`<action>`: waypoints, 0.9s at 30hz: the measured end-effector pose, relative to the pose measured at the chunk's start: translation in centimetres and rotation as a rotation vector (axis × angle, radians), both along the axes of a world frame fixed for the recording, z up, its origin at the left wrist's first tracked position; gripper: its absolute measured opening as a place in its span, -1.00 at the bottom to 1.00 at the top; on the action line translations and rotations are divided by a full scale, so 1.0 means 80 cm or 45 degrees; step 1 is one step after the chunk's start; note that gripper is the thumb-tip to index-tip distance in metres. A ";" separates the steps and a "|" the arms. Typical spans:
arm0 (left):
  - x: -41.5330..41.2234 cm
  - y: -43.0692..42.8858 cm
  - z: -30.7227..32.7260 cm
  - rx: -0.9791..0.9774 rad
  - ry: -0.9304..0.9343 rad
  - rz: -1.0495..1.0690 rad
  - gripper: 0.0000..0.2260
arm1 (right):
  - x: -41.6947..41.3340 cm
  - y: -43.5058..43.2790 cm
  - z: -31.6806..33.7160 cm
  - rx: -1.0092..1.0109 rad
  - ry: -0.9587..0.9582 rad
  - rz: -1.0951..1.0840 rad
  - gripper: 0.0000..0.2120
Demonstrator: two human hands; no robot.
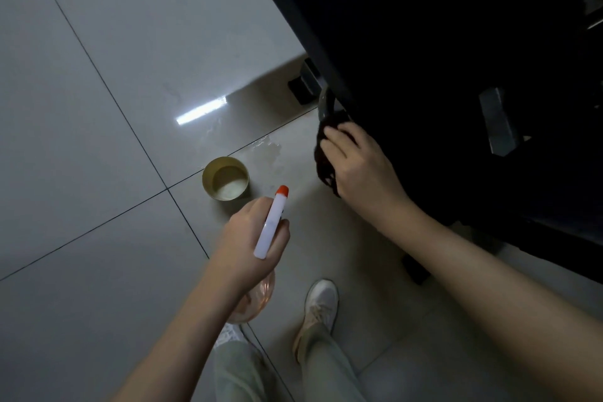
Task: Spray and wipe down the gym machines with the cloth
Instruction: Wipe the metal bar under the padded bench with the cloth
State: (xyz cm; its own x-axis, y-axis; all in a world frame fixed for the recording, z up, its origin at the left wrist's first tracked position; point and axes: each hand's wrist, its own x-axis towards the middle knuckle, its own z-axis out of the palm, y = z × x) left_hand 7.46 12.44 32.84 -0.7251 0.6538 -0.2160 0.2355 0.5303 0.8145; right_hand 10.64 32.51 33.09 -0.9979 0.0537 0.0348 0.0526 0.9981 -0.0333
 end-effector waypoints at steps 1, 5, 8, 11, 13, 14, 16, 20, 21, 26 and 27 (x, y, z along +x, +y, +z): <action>0.000 0.001 -0.001 -0.004 -0.005 0.006 -0.72 | -0.013 0.000 -0.003 0.001 -0.011 0.005 -0.66; -0.003 0.007 -0.003 -0.030 0.003 -0.008 -0.77 | -0.048 -0.005 -0.023 0.079 -0.105 0.044 -0.70; -0.002 0.007 -0.003 -0.024 0.000 -0.036 -0.77 | -0.019 0.002 -0.028 0.162 -0.107 0.103 -0.72; 0.000 0.005 -0.001 -0.017 0.020 -0.059 -0.78 | 0.029 0.010 -0.020 0.116 -0.038 0.154 -0.69; 0.002 0.004 0.002 -0.020 0.033 -0.059 -0.77 | 0.055 0.010 -0.014 0.071 -0.031 0.154 -0.71; 0.003 0.003 0.004 -0.019 0.035 -0.054 -0.76 | 0.059 0.007 -0.013 0.027 -0.022 0.127 -0.72; 0.006 0.004 0.005 -0.015 0.042 -0.053 -0.76 | 0.050 -0.001 -0.013 -0.027 0.011 0.058 -0.69; 0.013 0.007 -0.003 -0.024 0.016 -0.041 -0.77 | 0.026 -0.013 -0.037 0.086 -0.048 0.082 -0.59; 0.015 0.008 -0.004 -0.028 0.003 -0.032 -0.76 | 0.029 -0.011 -0.042 0.140 -0.079 0.100 -0.56; 0.025 0.009 -0.006 -0.033 0.007 -0.054 -0.71 | 0.068 0.001 -0.038 0.117 -0.067 0.168 -0.73; 0.026 0.009 -0.005 -0.031 0.006 -0.062 -0.71 | 0.077 0.003 -0.035 0.102 -0.046 0.186 -0.75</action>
